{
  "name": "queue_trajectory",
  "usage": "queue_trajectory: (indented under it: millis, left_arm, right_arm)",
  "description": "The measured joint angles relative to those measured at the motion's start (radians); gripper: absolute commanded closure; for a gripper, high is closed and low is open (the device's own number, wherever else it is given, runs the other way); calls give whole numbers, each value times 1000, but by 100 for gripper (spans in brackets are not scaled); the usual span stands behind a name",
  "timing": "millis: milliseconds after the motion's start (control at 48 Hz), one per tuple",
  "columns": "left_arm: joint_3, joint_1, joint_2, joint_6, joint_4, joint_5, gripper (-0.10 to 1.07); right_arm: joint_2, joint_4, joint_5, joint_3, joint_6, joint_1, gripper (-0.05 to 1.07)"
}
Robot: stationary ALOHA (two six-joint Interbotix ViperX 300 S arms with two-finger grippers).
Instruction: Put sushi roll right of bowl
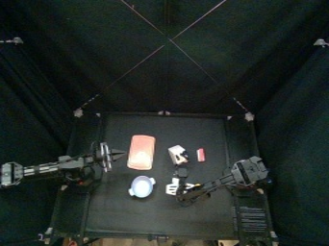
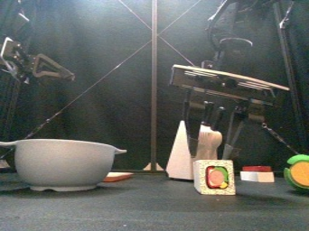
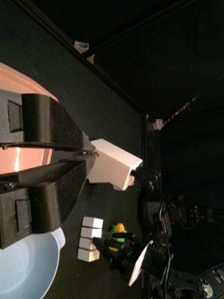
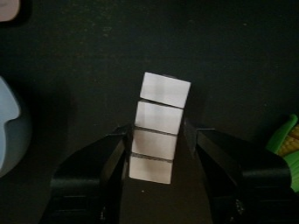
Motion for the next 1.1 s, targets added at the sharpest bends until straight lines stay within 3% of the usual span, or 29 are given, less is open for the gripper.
queue_trajectory:
  millis: [1104]
  left_arm:
    - [5, -2, 0, 0, 0, 0, 43]
  right_arm:
    - [0, -12, -5, 0, -3, 0, 17]
